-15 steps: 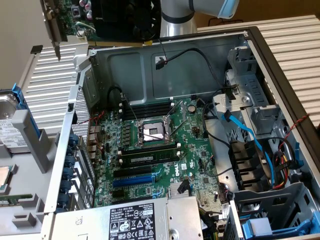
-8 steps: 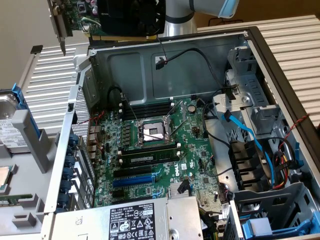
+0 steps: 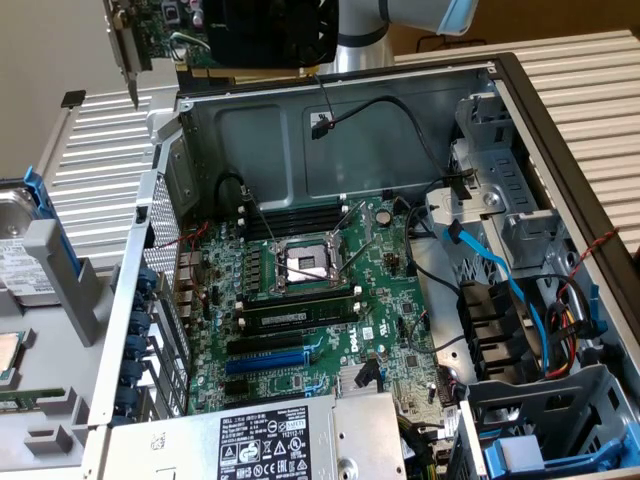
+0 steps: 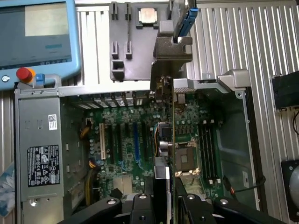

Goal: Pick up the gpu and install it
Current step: 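Reach for the gpu, then pick up the gpu and move the gpu toward the slot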

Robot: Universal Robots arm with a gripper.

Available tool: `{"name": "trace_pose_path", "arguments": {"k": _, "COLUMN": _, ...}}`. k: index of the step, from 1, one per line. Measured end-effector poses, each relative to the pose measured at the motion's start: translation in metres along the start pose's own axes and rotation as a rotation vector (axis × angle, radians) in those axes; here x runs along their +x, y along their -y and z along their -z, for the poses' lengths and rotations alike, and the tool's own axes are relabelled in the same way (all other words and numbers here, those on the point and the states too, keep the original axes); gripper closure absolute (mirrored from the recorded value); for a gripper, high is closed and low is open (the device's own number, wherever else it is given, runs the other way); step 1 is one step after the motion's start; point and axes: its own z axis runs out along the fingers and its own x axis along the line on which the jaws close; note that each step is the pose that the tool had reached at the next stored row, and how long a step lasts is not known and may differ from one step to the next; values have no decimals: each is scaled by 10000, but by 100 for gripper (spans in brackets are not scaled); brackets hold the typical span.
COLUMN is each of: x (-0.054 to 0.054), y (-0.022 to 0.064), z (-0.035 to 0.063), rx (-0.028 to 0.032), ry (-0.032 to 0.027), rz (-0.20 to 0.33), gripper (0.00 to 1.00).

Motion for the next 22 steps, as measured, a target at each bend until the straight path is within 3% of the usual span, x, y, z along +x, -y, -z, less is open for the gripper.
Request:
{"name": "trace_pose_path", "arguments": {"k": 12, "x": 42, "y": 161, "z": -164, "rx": -26, "ry": -33, "rz": 312, "gripper": 73}}
{"name": "trace_pose_path", "arguments": {"k": 22, "x": 42, "y": 161, "z": -166, "rx": -26, "ry": -33, "rz": 329, "gripper": 73}}
